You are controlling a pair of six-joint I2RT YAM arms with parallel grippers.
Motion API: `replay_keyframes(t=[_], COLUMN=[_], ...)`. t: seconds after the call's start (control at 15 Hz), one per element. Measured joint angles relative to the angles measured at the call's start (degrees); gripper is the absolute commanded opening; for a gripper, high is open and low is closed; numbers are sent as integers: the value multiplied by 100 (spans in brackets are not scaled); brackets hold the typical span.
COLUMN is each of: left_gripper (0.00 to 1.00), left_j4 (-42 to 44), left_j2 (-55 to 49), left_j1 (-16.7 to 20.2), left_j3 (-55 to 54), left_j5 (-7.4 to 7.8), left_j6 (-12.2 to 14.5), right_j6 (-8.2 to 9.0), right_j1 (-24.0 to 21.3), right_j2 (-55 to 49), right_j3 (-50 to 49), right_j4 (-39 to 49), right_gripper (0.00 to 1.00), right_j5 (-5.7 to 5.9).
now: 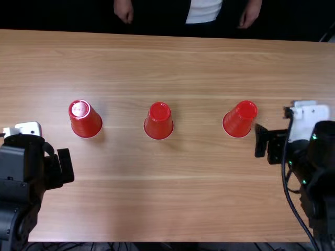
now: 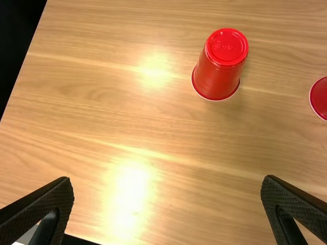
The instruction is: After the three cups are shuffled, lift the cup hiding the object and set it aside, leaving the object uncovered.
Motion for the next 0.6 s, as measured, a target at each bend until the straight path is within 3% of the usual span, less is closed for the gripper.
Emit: replay_keyframes(t=[0.13,0.33,0.6], left_gripper=[100,100,100], left_j4=[26,-7,-4], left_j2=[0,92,345], left_j1=[-2,-96,-114], left_j3=[0,140,232], left_j5=[160,409,498], left_j6=[-7,-7,0], right_j6=[20,208,544], right_j1=[533,1108,1753], right_j2=[444,1001,1838], right_j3=[385,789,1049], right_j4=[-4,-24,-7], right_gripper=[100,100,100], right_j5=[-61,-101,-105])
